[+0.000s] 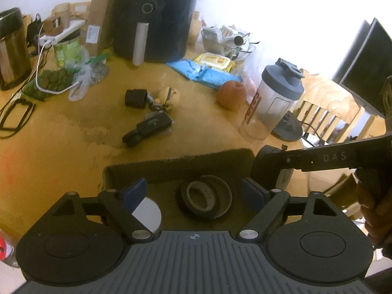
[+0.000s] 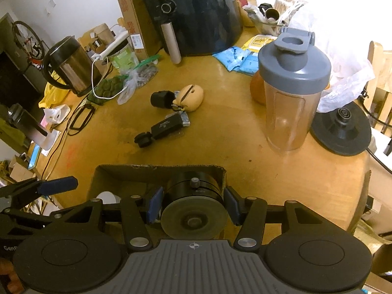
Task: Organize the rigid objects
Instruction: 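Lower the tape roll into the box with the left tool while right tool carries weight, then open the left tool to drop the tape roll while right tool releases the weight into the box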
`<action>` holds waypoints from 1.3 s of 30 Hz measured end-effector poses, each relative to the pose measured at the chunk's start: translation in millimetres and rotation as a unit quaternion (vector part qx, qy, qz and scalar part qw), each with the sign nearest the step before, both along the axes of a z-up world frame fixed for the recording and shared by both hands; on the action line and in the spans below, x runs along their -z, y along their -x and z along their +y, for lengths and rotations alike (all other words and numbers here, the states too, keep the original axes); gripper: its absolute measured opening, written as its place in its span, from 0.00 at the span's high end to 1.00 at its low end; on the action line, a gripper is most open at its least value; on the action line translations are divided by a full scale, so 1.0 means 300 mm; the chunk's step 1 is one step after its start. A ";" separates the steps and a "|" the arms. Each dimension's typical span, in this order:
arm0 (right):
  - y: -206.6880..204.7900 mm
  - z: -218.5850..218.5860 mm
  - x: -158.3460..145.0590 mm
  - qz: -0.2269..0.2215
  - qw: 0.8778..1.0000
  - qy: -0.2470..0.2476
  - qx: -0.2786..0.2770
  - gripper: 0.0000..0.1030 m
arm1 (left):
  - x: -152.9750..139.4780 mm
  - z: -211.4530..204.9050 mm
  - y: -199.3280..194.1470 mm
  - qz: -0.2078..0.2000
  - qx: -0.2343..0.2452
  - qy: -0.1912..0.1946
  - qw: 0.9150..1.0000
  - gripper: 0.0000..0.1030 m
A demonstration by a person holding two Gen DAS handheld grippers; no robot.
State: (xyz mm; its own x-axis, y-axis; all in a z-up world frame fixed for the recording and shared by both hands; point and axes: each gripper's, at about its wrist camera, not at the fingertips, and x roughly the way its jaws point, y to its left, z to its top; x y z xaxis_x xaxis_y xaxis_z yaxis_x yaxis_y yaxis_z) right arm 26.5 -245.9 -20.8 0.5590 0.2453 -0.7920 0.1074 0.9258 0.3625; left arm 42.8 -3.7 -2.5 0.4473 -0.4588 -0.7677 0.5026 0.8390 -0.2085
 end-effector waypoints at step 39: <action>-0.177 0.271 0.030 0.034 0.990 0.062 -0.123 0.00 | 0.000 0.243 0.061 0.013 -0.150 0.009 0.989 0.18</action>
State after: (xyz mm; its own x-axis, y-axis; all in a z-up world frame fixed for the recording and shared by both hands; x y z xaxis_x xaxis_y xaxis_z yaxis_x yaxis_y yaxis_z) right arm 79.6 -164.7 -29.9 0.4388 0.2661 -0.8583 -0.1059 0.9638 0.2446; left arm 24.5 69.1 -2.4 0.5458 -0.3230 -0.7732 0.2268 0.9452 -0.2348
